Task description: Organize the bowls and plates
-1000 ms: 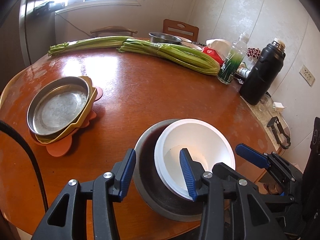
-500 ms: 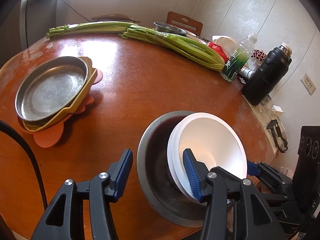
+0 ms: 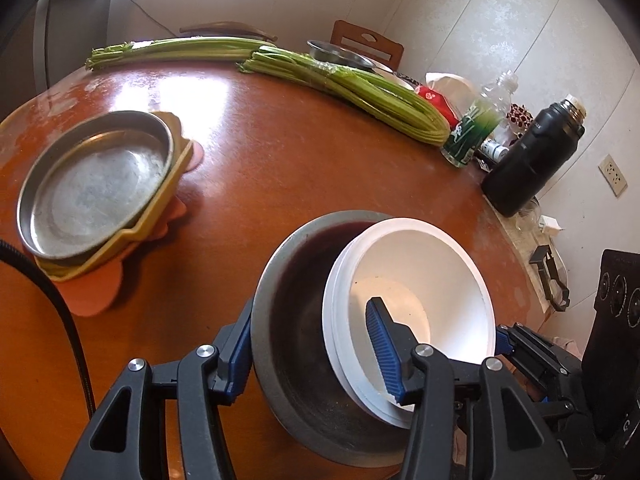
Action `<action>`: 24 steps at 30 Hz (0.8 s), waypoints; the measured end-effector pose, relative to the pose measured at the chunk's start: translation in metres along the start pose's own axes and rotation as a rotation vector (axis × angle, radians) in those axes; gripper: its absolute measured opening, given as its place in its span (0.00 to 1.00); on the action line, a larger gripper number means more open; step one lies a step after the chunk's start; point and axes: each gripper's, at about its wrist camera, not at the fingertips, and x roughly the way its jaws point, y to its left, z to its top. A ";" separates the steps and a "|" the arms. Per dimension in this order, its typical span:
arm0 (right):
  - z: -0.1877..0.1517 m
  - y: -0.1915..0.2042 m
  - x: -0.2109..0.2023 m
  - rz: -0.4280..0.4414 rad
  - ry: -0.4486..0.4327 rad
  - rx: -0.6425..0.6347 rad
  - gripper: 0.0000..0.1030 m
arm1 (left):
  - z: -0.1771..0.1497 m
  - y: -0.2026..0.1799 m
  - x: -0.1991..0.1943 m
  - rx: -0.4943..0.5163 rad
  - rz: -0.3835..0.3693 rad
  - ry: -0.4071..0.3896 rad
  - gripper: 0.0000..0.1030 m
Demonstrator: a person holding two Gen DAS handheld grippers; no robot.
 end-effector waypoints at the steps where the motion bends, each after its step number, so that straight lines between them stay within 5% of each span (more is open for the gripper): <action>1: 0.005 0.005 0.001 0.001 -0.002 -0.005 0.69 | 0.004 0.002 -0.004 0.000 0.001 -0.006 0.51; 24: 0.111 0.153 0.055 0.119 -0.009 -0.202 0.69 | 0.091 0.135 -0.098 -0.083 0.100 -0.130 0.51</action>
